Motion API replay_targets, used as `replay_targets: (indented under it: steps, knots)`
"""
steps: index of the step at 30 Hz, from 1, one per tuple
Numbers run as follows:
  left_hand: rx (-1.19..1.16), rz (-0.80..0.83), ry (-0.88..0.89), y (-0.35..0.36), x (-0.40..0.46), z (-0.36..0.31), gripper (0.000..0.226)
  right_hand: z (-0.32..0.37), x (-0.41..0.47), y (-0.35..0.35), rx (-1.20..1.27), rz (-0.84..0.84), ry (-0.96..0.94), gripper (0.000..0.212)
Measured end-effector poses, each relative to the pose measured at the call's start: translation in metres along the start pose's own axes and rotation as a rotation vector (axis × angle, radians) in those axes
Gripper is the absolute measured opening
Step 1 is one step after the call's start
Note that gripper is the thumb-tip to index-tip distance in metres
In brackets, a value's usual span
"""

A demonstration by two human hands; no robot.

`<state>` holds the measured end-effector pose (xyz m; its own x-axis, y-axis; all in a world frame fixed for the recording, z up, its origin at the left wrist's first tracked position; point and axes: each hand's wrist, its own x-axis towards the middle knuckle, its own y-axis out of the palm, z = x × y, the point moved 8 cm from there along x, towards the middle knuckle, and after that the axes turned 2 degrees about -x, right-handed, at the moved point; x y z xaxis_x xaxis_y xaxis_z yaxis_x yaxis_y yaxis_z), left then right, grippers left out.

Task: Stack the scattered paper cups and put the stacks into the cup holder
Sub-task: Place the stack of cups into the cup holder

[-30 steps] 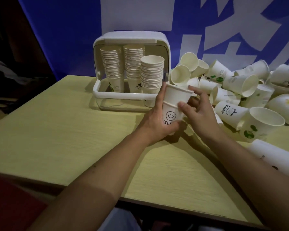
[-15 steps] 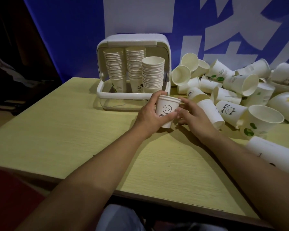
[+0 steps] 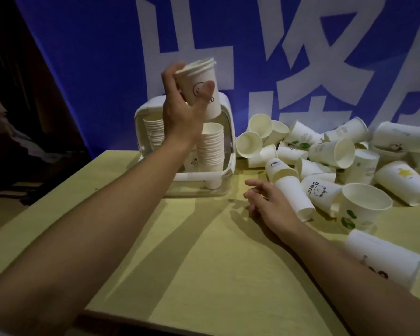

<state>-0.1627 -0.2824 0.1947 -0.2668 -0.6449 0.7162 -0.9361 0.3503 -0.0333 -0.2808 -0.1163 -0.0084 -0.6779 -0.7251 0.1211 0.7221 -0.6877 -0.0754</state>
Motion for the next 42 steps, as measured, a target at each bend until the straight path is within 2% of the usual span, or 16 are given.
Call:
replay_targets:
  steps: [3,6,8,11,16,20,24,29,37,42]
  knots:
    - [0.117,0.037,-0.051,0.003,0.019,0.023,0.056,0.002,0.001,-0.002,-0.036,-0.007,-0.009,0.025]
    - [0.287,0.200,-0.123,0.018,-0.001,0.060,0.045,0.002,0.001,-0.002,-0.051,-0.005,-0.016,0.025]
    - [0.449,0.276,-0.057,0.025,-0.017,0.075,0.037,0.002,0.001,-0.001,-0.059,-0.005,-0.021,0.024]
    - [0.565,0.260,-0.016,0.024,-0.035,0.085,0.036,0.000,0.002,-0.002,-0.064,-0.012,-0.021,0.025]
    - [0.423,0.262,-0.211,0.024,-0.052,0.103,0.058,0.000,0.002,-0.001,-0.067,-0.007,-0.022,0.023]
    - [0.496,0.310,-0.226,0.030,-0.047,0.102,0.073,0.001,0.004,-0.001,-0.120,0.007,-0.039,0.022]
    - [0.551,0.269,-0.281,0.037,-0.048,0.103,0.083,0.002,0.003,-0.001,-0.119,0.020,-0.038,0.023]
    - [0.535,0.167,-0.337,0.044,-0.042,0.110,0.085,-0.002,0.004,0.000,-0.091,0.032,-0.018,0.024]
    - [0.598,0.171,-0.349,0.047,-0.040,0.110,0.087,-0.002,0.003,-0.001,-0.156,0.025,-0.009,0.023]
    - [0.551,0.108,-0.391,0.056,-0.036,0.110,0.077,-0.001,0.000,0.000,-0.184,0.032,-0.024,0.021]
